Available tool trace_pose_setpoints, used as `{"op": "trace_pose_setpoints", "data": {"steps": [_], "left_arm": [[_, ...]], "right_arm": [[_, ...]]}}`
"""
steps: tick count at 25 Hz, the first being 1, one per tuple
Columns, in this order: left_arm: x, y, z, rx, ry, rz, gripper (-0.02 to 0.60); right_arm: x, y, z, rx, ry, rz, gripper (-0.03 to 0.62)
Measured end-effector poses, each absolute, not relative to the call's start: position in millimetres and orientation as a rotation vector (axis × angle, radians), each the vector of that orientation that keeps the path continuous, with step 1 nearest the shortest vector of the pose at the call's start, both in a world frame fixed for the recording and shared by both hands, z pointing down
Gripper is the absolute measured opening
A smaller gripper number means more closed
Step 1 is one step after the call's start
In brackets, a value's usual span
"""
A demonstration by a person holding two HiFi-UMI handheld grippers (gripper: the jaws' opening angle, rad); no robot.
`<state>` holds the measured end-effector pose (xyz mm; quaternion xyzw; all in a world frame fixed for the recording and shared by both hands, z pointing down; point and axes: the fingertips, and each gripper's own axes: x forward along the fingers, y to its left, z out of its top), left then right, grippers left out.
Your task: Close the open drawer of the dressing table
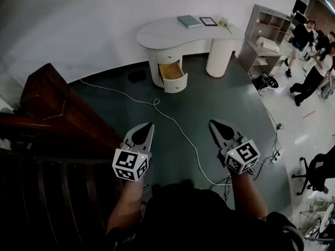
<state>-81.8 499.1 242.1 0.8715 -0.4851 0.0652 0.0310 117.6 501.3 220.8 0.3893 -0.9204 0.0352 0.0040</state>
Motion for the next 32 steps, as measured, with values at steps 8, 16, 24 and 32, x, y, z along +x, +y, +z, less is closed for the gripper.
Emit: {"op": "trace_pose_setpoints", "data": {"steps": [8,16,24,32], "left_arm": [[-58,502,243,2.631,-1.554,0.170,0.009],[-61,483,272,2.530,-1.569,0.176,0.009],[-70,401,298,2.490,-1.520,0.155,0.009],[-90,278,295,2.543,-1.438,0.137,0.009]], "right_arm": [[150,498,234,1.160,-2.888,0.117,0.003],[159,476,267,1.123,-2.870,0.259,0.005],[146,410,291,1.063,-2.813,0.342,0.005],[120,296,289,1.101,-2.752,0.367,0.006]]}}
